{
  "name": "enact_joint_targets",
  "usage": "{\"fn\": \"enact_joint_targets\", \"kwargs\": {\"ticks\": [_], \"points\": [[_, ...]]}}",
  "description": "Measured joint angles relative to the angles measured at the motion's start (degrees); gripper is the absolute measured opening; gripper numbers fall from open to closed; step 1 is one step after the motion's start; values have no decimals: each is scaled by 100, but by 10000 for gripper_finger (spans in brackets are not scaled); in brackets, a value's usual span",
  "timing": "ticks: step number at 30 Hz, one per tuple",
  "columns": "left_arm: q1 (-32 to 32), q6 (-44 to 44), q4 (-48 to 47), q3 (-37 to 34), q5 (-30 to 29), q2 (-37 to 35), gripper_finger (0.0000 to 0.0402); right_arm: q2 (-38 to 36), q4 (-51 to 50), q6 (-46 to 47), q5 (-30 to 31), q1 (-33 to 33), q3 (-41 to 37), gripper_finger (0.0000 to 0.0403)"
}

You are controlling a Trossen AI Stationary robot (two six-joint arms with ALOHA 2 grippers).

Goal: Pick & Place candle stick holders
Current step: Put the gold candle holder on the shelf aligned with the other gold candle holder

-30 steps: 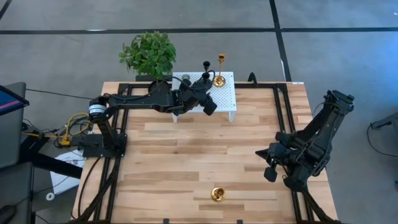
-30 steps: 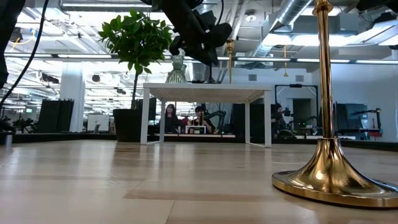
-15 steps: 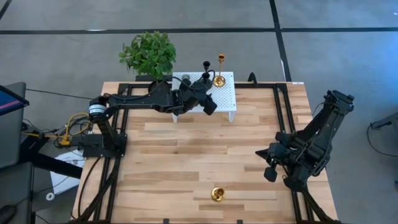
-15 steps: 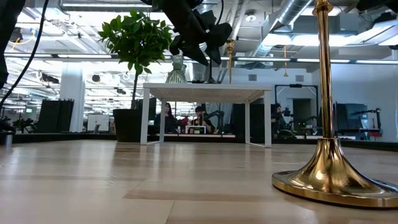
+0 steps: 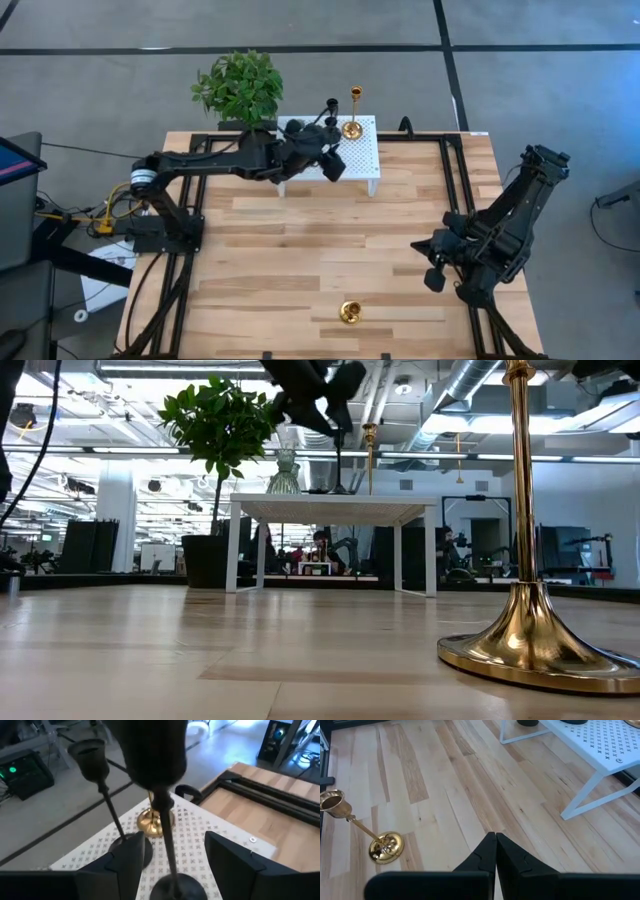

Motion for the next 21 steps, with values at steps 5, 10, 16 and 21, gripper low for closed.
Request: {"fn": "enact_joint_targets", "kwargs": {"ticks": [5, 10, 16, 21], "points": [[-208, 1, -18, -6, 2, -282, 204, 1, -22, -2, 1, -102, 0, 0], [-585, 1, -59, -6, 0, -608, 197, 1, -34, -2, -2, -180, 0, 0], [-1447, -9, -507, -6, 76, -1076, 160, 1, 89, -7, -22, -171, 0, 0], [-2290, -20, -1227, -60, 152, -1447, 98, 7, 260, -2, -176, -169, 0, 0]]}}
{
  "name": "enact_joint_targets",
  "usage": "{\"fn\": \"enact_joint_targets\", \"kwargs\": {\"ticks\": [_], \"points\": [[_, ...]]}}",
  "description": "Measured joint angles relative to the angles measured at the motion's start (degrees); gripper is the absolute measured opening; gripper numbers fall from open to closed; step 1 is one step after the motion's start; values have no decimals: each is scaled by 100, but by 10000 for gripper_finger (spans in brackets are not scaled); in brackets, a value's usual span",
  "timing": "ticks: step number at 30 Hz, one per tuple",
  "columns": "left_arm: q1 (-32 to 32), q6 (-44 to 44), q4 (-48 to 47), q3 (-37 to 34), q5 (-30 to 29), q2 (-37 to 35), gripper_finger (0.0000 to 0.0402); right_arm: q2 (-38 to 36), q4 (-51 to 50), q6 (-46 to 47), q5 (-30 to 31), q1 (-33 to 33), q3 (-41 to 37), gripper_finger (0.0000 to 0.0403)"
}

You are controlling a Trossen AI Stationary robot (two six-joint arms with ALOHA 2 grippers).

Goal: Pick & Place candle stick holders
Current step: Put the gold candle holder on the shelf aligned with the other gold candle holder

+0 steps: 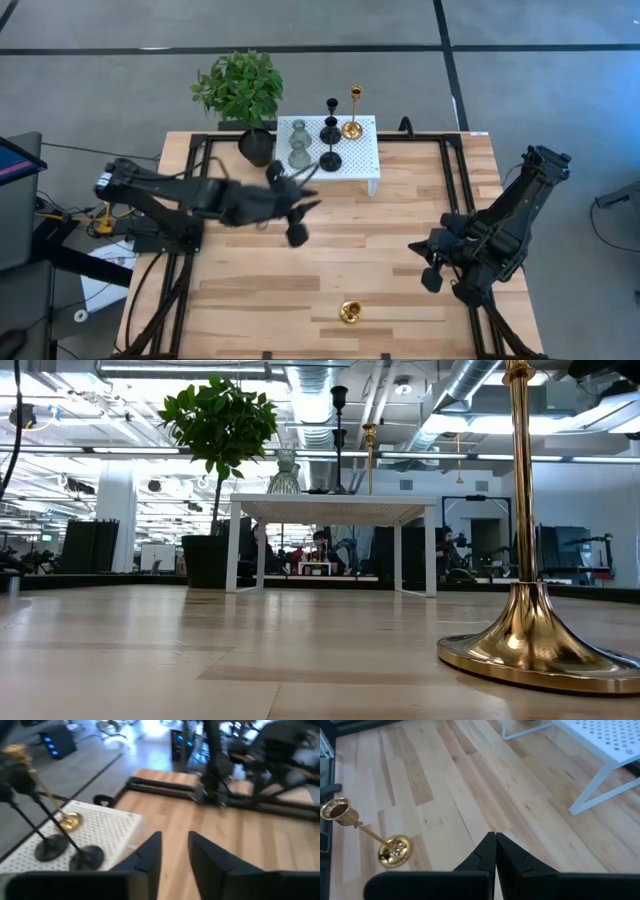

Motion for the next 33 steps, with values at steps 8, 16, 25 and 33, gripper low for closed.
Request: {"fn": "enact_joint_targets", "kwargs": {"ticks": [8, 16, 25, 33], "points": [[-1059, -221, -19, -991, -299, -527, 6, 217, 1795, -527, -441, 7, -475, 0], [-1806, -394, 321, -1708, -300, -1072, 4, 1277, 4516, -1085, -713, -52, -1049, 0], [-2497, -390, 402, -1811, -304, -1591, 4, 3058, 7138, -1114, -1799, -389, -1056, 0], [-3301, -385, 390, -1811, -674, -1860, 3, 3681, 7725, -899, -1830, -458, -898, 0]]}}
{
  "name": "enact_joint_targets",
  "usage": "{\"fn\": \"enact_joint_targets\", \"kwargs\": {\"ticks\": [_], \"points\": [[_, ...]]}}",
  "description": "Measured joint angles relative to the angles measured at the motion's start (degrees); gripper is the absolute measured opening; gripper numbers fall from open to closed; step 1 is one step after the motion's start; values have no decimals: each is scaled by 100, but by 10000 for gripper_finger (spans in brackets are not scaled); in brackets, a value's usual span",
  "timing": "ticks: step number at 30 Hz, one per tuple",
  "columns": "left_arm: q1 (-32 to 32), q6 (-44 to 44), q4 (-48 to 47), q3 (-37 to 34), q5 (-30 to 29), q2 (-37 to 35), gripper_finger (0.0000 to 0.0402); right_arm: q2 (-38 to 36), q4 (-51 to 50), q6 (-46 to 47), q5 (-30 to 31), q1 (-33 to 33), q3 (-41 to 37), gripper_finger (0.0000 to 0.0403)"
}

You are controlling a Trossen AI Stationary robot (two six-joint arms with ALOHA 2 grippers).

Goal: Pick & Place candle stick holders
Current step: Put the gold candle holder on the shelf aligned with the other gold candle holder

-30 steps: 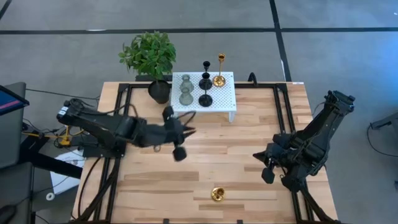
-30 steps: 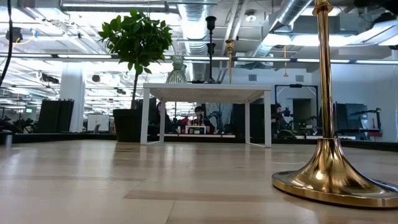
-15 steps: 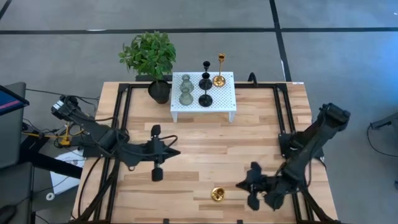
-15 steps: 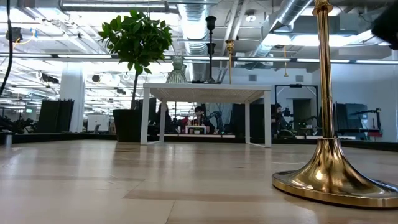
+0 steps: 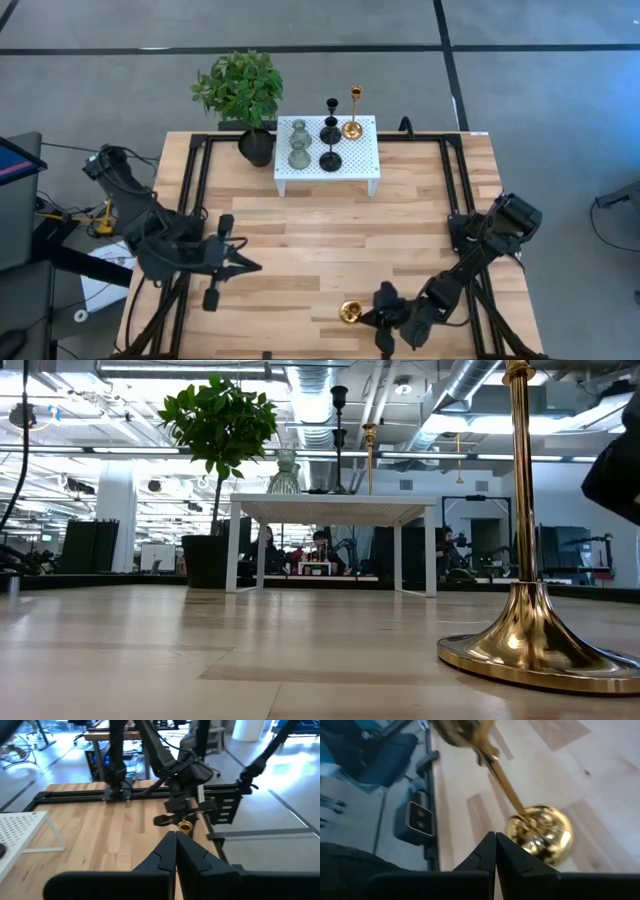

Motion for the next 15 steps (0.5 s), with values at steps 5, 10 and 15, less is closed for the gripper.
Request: {"fn": "enact_joint_targets", "kwargs": {"ticks": [5, 10, 15], "points": [[-287, 0, -36, -2, -75, 4, 4, -20, -535, -3, -81, -1, 63, 0], [-342, -45, -41, -182, -75, 16, 3, -20, -738, -46, -134, -137, 66, 0], [-336, -63, -18, -322, -77, 15, 5, -20, -717, -290, -190, -352, 76, 15]]}}
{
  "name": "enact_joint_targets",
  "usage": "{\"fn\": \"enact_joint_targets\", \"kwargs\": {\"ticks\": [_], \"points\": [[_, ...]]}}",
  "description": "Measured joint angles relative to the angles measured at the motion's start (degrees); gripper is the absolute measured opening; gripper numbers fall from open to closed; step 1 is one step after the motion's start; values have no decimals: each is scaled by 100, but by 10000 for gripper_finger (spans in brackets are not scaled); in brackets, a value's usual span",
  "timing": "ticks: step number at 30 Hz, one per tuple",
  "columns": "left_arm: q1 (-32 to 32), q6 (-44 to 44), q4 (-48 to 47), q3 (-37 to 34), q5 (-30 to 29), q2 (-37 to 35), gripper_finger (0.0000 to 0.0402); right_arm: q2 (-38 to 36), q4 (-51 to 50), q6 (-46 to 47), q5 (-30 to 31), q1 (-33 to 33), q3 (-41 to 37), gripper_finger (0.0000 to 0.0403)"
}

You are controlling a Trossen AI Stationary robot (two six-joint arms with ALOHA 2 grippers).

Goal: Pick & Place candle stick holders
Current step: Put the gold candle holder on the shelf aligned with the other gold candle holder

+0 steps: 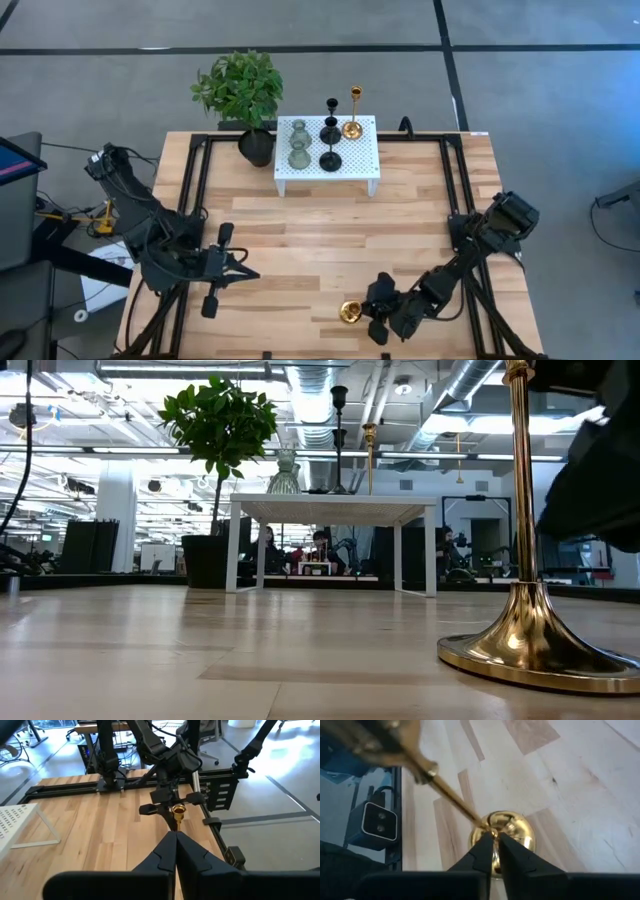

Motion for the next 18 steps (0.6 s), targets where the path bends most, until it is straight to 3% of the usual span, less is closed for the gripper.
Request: {"fn": "enact_joint_targets", "kwargs": {"ticks": [9, 18], "points": [[0, -24, 58, -21, 0, 0, 6, 0, 39, -72, -169, -237, 0, 115], [0, -25, 70, -21, 0, 0, 6, 0, 597, -249, -1203, -454, 0, 231]]}}
